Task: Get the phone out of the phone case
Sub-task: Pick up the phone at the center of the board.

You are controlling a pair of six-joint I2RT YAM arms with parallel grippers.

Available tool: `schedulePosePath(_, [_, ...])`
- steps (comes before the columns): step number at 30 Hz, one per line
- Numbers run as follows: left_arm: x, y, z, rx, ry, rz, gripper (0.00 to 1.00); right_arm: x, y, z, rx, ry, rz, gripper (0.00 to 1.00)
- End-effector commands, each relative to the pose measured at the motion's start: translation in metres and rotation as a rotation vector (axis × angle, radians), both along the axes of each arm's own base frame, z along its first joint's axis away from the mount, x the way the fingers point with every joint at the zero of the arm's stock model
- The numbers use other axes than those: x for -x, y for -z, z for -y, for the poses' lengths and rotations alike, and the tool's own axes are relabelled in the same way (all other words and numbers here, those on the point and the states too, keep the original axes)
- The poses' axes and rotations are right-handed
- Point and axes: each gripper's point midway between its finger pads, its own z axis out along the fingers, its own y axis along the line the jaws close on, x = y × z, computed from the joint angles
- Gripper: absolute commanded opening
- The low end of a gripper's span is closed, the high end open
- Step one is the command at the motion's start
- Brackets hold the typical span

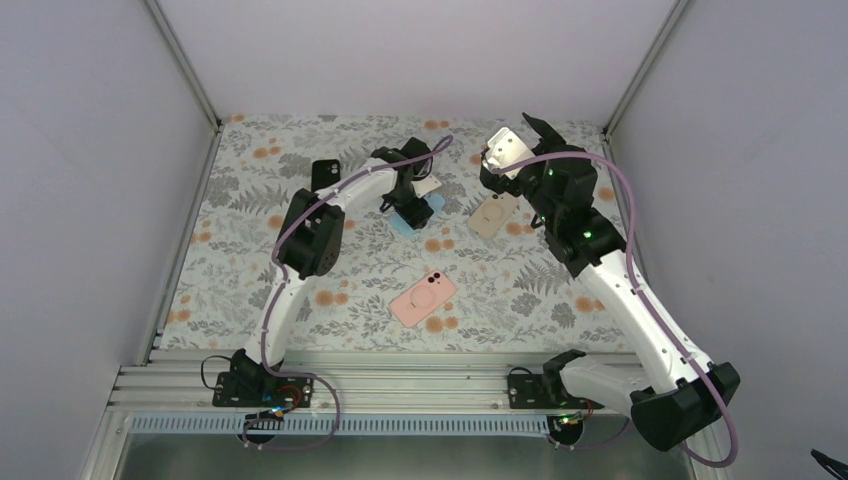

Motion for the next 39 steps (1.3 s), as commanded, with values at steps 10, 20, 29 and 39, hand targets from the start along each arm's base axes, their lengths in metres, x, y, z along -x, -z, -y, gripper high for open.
schedulePosePath(10, [0.002, -0.006, -0.004, 0.001, -0.04, -0.018, 0.6, -0.008, 0.019, 0.003, -0.108, -0.014, -0.113, 0.99])
schedulePosePath(20, [-0.003, -0.093, 0.011, 0.198, -0.014, 0.136, 0.52, -0.014, 0.026, -0.001, -0.348, -0.071, -0.297, 0.99])
schedulePosePath(29, [0.003, -0.14, 0.014, 0.282, 0.003, 0.197, 0.49, -0.026, 0.027, 0.005, -0.586, -0.095, -0.455, 1.0])
schedulePosePath(39, [0.02, -0.21, 0.023, 0.428, 0.047, 0.274, 0.49, -0.029, 0.038, 0.006, -0.956, -0.057, -0.721, 0.99])
